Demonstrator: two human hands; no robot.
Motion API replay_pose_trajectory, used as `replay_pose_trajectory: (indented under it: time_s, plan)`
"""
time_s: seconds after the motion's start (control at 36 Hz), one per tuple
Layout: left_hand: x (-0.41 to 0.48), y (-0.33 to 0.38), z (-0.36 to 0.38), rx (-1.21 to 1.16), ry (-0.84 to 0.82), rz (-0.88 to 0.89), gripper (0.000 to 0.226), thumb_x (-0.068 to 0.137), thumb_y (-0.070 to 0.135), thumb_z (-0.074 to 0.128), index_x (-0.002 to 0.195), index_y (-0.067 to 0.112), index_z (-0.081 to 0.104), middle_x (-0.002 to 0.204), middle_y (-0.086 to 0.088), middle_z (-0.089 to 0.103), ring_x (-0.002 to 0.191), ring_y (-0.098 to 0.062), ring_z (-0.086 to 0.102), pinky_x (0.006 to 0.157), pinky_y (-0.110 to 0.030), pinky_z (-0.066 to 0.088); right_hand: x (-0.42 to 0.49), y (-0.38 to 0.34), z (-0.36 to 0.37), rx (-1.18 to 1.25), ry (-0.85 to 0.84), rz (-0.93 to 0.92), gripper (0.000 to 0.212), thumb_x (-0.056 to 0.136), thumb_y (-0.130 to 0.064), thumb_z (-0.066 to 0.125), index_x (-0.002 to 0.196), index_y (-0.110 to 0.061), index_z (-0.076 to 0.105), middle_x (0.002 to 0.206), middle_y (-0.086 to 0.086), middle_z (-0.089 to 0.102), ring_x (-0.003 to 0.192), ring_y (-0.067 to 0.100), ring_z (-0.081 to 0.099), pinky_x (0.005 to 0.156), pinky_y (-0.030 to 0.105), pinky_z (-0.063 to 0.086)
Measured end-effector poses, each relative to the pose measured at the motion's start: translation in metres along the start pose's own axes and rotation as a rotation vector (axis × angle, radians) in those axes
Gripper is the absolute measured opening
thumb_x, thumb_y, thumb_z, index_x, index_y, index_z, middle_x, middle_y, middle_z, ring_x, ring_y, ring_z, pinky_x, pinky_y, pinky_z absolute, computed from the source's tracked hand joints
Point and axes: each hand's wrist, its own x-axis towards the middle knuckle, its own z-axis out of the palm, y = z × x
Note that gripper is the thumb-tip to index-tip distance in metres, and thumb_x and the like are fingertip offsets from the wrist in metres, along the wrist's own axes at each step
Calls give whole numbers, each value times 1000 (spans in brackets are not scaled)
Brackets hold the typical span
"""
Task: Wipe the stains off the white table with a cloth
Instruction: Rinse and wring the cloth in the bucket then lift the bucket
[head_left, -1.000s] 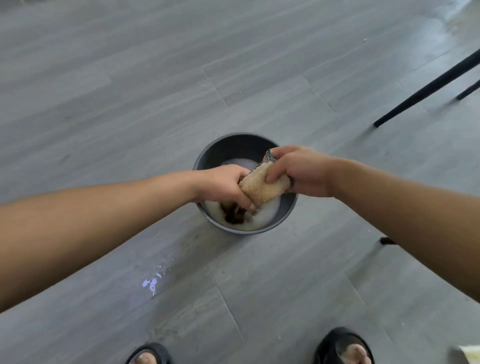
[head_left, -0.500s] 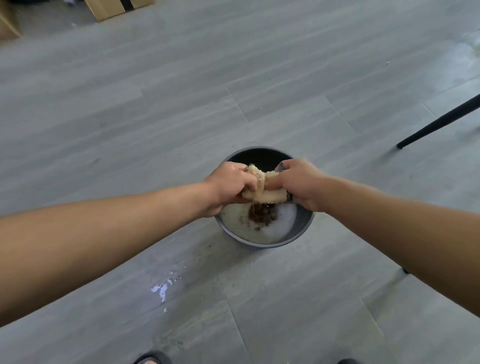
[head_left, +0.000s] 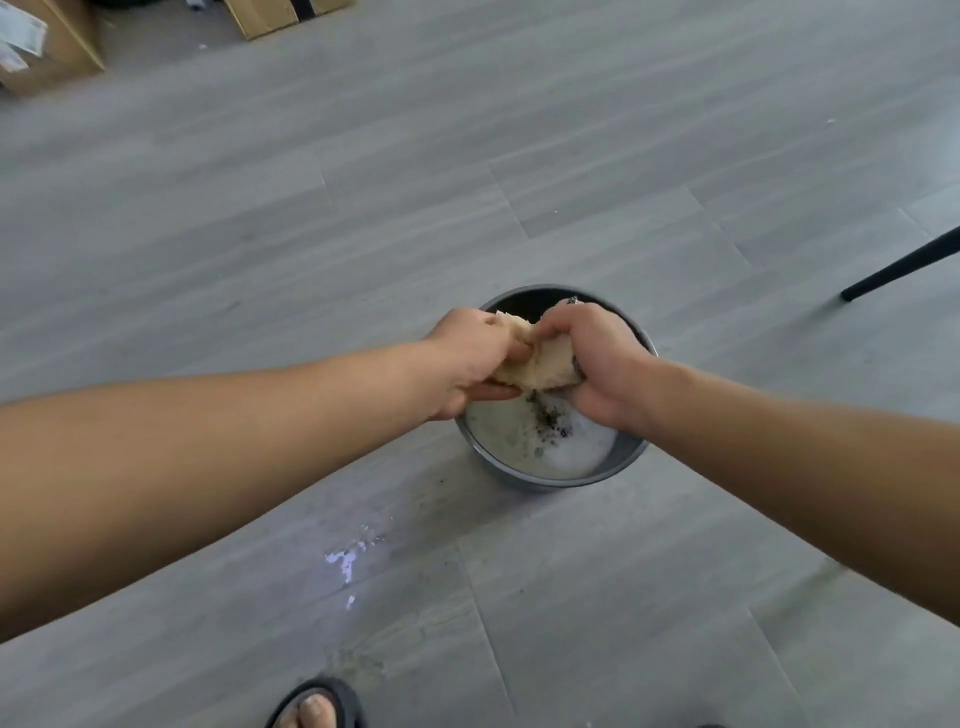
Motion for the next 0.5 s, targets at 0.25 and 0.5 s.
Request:
replay_pose_trajectory:
  time_s: [0.25,0.5]
  plan:
    - [-13,-6,24,13,202,12,26,92,5,42,79,3,64,62,-8,59,48,-21,56,39,-17,44,-11,21,33,-160,311,-57,22,89,-29,57,98,-13,45,88,6,58,81,23,58,84,49,56]
    - [-22,-19,18,104,-57,119,33,98,-11,44,87,2,73,80,-15,73,75,-27,73,79,-40,64,5,28,25,-192,468,-50,35,99,-39,45,74,-18,59,83,7,66,91,33,67,91,53,54]
